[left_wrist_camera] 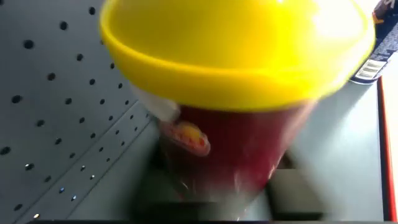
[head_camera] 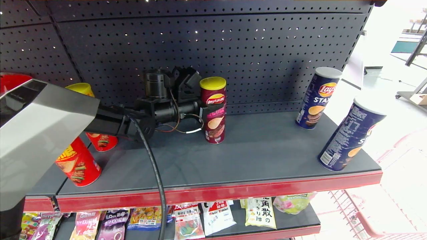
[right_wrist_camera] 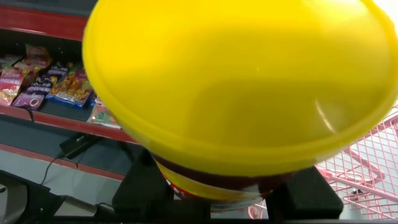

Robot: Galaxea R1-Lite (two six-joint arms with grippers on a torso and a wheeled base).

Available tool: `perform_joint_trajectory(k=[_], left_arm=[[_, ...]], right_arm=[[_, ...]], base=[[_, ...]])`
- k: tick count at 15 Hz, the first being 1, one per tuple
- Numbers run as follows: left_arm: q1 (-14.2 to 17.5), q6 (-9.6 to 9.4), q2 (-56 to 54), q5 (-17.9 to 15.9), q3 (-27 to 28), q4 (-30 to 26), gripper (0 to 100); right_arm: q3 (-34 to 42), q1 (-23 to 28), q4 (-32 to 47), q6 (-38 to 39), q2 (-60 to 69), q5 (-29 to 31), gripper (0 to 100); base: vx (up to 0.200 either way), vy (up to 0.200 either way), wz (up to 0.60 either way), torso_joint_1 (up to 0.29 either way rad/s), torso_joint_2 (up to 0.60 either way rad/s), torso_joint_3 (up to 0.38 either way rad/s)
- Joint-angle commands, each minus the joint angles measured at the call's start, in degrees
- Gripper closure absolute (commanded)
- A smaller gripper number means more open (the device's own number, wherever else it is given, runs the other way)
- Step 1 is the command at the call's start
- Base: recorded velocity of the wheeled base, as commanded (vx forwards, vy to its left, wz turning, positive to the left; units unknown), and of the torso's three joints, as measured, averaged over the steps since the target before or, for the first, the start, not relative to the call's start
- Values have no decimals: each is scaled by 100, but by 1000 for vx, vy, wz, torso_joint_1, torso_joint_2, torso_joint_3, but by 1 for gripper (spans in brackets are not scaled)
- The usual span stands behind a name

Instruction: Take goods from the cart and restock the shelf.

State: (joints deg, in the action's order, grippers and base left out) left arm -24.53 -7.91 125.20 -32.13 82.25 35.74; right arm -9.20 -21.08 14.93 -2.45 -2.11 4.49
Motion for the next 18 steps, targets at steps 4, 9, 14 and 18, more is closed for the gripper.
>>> perform_joint_trajectory(k=[4, 9, 14, 18], left_arm=[[27, 0, -584, 58, -781, -6, 100], [27, -17, -1780, -372, -2284, 20, 100], [18, -44, -1999, -478, -2503, 20, 100], [-61, -140, -2026, -522, -2538, -103, 100]], right_arm=[[41, -2, 1, -1, -9, 0, 100], [59, -2, 1, -1, -9, -9, 100], [68, -10, 1, -1, -18, -18, 100], [68, -2, 1, -1, -9, -9, 100]], base=[[0, 0, 0, 0, 0, 0], [0, 0, 0, 0, 0, 0], [0, 0, 0, 0, 0, 0], [0, 0, 0, 0, 0, 0]])
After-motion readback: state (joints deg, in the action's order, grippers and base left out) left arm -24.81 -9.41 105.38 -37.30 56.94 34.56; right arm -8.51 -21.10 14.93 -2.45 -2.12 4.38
